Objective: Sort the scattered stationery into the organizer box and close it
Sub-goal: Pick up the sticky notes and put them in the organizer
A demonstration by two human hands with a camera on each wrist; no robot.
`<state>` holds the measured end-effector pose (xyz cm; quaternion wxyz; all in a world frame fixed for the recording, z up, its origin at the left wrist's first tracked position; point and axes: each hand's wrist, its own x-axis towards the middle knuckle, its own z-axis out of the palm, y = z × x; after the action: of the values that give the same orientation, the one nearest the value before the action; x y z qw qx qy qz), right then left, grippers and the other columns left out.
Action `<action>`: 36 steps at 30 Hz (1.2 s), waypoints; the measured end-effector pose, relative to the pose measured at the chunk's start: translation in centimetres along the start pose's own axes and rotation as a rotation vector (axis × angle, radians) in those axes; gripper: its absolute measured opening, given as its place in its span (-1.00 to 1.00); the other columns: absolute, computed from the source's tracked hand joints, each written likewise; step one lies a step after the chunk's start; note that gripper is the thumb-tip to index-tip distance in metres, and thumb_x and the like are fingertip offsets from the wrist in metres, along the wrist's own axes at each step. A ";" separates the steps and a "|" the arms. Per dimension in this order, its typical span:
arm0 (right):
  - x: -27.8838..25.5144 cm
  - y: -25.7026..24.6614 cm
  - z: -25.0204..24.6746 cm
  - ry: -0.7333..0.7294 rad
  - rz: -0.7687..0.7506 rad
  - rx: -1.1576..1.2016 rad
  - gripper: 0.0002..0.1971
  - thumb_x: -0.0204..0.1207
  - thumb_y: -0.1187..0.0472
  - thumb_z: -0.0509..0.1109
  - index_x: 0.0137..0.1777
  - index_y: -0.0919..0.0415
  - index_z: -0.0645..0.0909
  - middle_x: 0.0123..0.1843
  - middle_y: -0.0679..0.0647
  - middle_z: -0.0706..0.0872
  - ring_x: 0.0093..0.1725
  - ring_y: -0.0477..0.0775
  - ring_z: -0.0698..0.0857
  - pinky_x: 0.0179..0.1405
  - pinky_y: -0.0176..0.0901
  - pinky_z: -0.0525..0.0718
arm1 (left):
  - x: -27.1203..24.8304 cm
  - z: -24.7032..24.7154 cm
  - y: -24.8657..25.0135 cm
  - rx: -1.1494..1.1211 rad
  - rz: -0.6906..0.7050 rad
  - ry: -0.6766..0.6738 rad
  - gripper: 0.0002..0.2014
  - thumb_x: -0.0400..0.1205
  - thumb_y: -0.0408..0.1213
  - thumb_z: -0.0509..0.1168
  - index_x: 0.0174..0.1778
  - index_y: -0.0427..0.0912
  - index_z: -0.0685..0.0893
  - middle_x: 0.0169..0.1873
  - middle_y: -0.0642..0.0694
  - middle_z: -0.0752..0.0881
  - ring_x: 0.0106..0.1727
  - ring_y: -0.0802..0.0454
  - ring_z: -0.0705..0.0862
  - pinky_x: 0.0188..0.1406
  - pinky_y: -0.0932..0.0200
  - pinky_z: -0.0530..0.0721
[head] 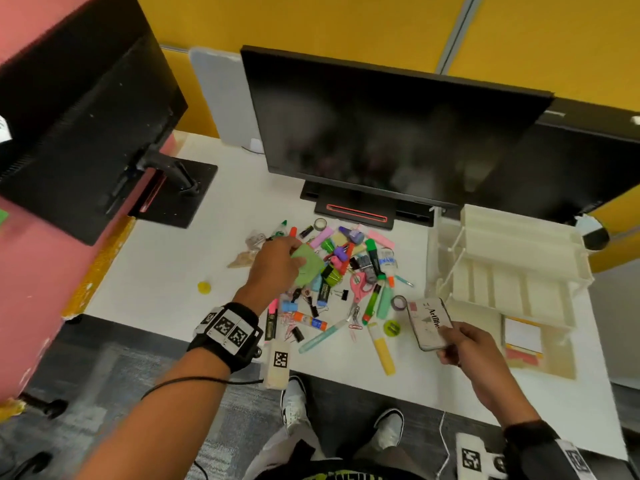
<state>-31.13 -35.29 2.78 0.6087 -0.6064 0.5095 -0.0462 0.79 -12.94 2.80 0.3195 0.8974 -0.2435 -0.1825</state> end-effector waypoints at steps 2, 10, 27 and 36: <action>-0.5 0.7 -2.7 0.032 -0.001 -0.029 -0.83 0.72 0.34 0.33 0.09 0.29 0.77 -0.14 0.22 0.86 -0.36 0.11 0.62 -0.28 -0.04 0.65 | -0.8 1.7 2.4 -0.115 0.003 0.021 -0.75 0.61 -0.27 0.53 0.18 -0.10 0.73 -0.05 0.00 0.74 -0.06 0.04 0.71 -0.15 0.27 0.62; 4.0 4.4 -7.1 0.163 -0.013 -0.182 -0.64 0.66 0.11 0.42 0.13 0.50 0.69 0.07 0.44 0.79 -0.09 0.31 0.75 -0.05 0.10 0.71 | -5.4 9.6 10.0 -0.400 -0.066 -0.153 -0.71 0.50 -0.29 0.64 -0.02 -0.14 0.65 -0.16 -0.04 0.72 -0.15 0.07 0.69 -0.16 0.17 0.72; 10.6 6.4 -4.8 0.122 -0.042 -0.616 -0.69 0.58 -0.05 0.38 -0.24 0.18 0.68 -0.29 0.07 0.72 -0.13 0.26 0.77 -0.21 -0.11 0.58 | -7.7 12.4 13.0 -0.414 -0.131 -0.084 -0.84 0.60 -0.47 0.44 0.04 -0.18 0.80 -0.32 0.16 0.65 -0.25 0.22 0.65 -0.27 0.41 0.62; 6.2 3.2 -3.7 0.262 -0.270 -0.636 -0.90 0.54 0.09 0.43 -0.17 -0.01 0.57 -0.24 -0.04 0.74 -0.20 0.15 0.72 -0.25 -0.05 0.63 | -7.0 11.9 10.8 -0.383 -0.107 -0.060 -0.87 0.61 -0.52 0.41 -0.04 -0.22 0.78 -0.23 0.13 0.71 -0.20 0.26 0.65 -0.18 0.49 0.57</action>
<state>-32.44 -41.18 -2.30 0.3080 -0.8159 0.4875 -0.0427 -14.15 -22.13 2.51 0.4668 0.8260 -0.1660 -0.2688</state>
